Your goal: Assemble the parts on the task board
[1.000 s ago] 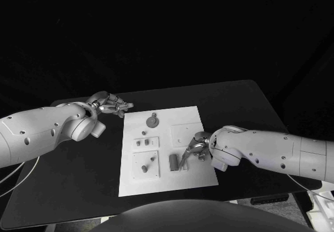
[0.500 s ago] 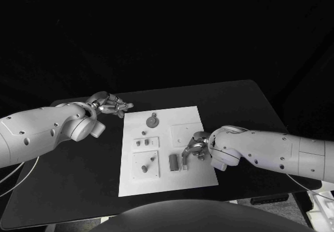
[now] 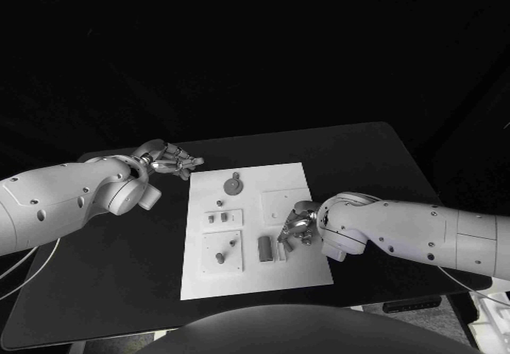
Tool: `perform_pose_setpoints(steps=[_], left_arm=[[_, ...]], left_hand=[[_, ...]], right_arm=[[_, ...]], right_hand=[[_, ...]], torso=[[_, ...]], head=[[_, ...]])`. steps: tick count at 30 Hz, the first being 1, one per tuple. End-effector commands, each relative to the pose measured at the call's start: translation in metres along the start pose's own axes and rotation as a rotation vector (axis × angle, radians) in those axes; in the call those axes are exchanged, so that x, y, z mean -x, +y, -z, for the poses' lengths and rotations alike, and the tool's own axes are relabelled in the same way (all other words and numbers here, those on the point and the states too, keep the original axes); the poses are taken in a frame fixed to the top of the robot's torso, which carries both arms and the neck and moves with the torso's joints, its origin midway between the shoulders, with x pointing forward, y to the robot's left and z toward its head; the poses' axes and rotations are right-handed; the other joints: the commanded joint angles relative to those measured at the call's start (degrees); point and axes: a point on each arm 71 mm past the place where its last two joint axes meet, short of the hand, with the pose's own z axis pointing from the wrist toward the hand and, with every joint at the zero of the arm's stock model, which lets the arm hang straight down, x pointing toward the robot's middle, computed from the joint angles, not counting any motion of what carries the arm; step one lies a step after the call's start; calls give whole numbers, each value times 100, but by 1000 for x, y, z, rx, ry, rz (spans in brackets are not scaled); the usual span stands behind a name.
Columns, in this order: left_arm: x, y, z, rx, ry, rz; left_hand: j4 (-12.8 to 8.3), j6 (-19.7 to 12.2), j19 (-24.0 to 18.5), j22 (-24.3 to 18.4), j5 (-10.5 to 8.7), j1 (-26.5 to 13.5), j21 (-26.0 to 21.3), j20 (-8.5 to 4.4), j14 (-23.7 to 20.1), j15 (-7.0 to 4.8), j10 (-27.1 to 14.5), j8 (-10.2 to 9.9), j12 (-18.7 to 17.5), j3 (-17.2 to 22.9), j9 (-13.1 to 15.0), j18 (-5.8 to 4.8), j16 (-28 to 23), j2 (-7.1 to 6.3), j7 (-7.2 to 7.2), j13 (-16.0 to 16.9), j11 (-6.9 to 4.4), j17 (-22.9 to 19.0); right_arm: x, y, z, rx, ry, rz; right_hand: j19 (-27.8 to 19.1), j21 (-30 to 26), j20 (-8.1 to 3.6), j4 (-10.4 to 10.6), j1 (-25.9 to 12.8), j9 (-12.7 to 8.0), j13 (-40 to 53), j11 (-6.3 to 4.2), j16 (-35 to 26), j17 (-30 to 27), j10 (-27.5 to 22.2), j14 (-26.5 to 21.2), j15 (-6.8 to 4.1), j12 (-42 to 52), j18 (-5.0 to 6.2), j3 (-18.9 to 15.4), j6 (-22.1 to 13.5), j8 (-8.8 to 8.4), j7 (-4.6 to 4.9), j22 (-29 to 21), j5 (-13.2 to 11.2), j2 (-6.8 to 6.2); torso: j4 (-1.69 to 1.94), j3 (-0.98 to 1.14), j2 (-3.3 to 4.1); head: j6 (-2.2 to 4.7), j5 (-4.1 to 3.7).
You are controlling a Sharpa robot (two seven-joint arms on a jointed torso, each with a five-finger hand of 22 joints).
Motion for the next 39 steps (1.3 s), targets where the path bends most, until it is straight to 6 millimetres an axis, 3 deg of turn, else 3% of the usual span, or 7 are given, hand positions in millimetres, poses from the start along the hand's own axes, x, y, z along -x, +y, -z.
perform_pose_setpoints(steps=[1,10,24,39], left_arm=[[-1,-2,0,-6,15,-4],[-1,-2,0,-5,15,-6],[-1,-2,0,-3,14,-9],[-1,-1,0,2,15,-14]], left_hand=[[-13,25,43,-8,-27,38,-37,0,39,19,25,-2,18,-35,-6,61,-23,-7,-29,-10,-9,5],[-12,26,43,-9,-27,38,-38,0,39,20,25,-2,18,-36,-7,61,-25,-7,-29,-10,-9,6],[-11,28,43,-11,-27,32,-38,1,39,20,27,-1,18,-37,-8,60,-27,-10,-30,-10,-9,7],[-12,30,43,-12,-26,30,-38,1,39,21,28,0,18,-35,-9,60,-31,-15,-31,-10,-9,9]], right_arm=[[-5,3,0,24,27,25],[-5,2,0,14,35,15],[2,-5,-2,-9,2,9],[-3,-8,7,-8,33,-20]], right_hand=[[21,-7,-20,-23,33,9,-7,-9,3,-10,-9,-3,-25,28,85,-3,-11,14,15,103,8,-13],[37,-3,-8,37,-47,29,-20,-44,12,-12,19,18,-14,38,85,-26,104,81,-23,101,12,63],[80,32,-38,26,-107,30,-43,-129,45,-18,136,96,14,63,85,-14,288,162,-110,108,14,457],[86,45,-50,-75,-103,10,-46,-143,52,-21,168,116,28,67,85,-6,327,169,-125,109,14,527]], torso=[[0,1,1],[1,-2,-1],[-2,0,0],[0,0,-1]], head=[[0,7],[0,17],[0,24],[0,36]])
